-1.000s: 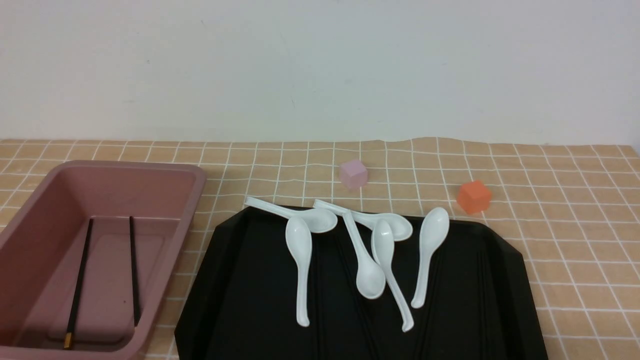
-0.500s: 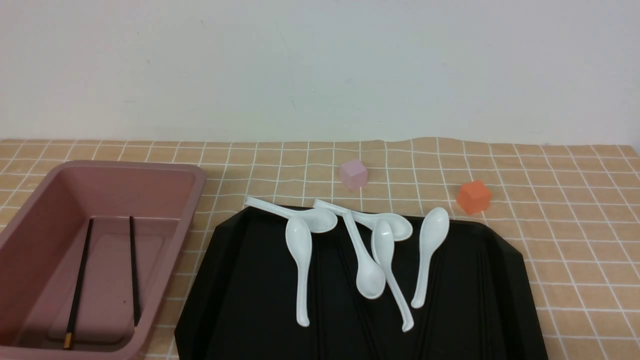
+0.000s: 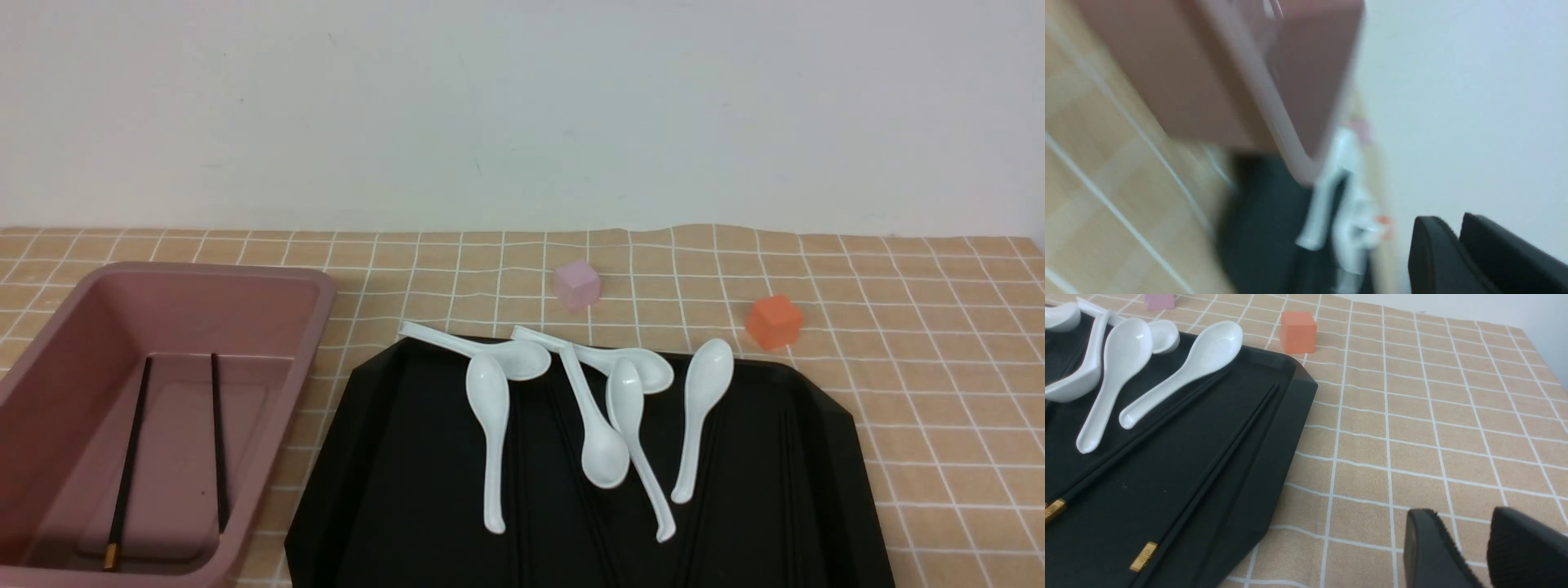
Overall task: On brown tablecloth take chopsticks from black tray and put them in box.
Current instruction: 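Reach over to the black tray and grasp a pair of chopsticks with the left gripper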
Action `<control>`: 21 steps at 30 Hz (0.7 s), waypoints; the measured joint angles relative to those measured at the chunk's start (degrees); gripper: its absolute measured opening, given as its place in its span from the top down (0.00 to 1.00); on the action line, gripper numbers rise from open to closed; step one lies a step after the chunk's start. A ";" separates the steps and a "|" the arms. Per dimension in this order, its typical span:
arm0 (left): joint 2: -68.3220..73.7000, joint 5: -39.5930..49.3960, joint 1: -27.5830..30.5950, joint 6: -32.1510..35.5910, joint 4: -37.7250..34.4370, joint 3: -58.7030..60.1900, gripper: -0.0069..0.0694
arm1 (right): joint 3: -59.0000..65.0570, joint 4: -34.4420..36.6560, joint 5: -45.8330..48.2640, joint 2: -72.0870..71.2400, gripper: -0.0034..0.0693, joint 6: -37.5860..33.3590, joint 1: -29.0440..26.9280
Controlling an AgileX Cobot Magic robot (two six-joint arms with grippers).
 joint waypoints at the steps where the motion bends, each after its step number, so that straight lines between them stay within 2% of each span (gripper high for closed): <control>1: 0.00 -0.56 0.00 -0.47 -1.26 0.02 0.77 | 0.00 0.00 0.00 0.00 0.62 0.00 0.00; 6: 0.00 -5.77 0.00 -0.29 -4.60 -1.05 0.79 | 0.00 0.00 0.00 0.00 0.62 0.00 0.00; 9: 0.42 -2.70 0.00 4.70 -3.43 -6.92 0.89 | 0.00 0.00 0.00 0.00 0.62 0.00 0.00; 10: 1.81 -0.25 0.00 6.67 -2.31 -9.91 0.92 | 0.00 0.00 0.00 0.00 0.62 0.00 0.00; 14: 13.52 13.41 0.00 10.71 3.26 -20.28 0.93 | 0.00 0.00 0.00 0.00 0.62 0.00 0.00; 18: 35.07 37.00 0.00 16.48 10.97 -34.52 0.93 | 0.00 0.00 0.00 0.00 0.62 0.00 0.00; 21: 47.85 45.99 -0.23 22.03 11.99 -40.27 0.93 | 0.00 0.00 0.00 0.00 0.62 0.00 0.00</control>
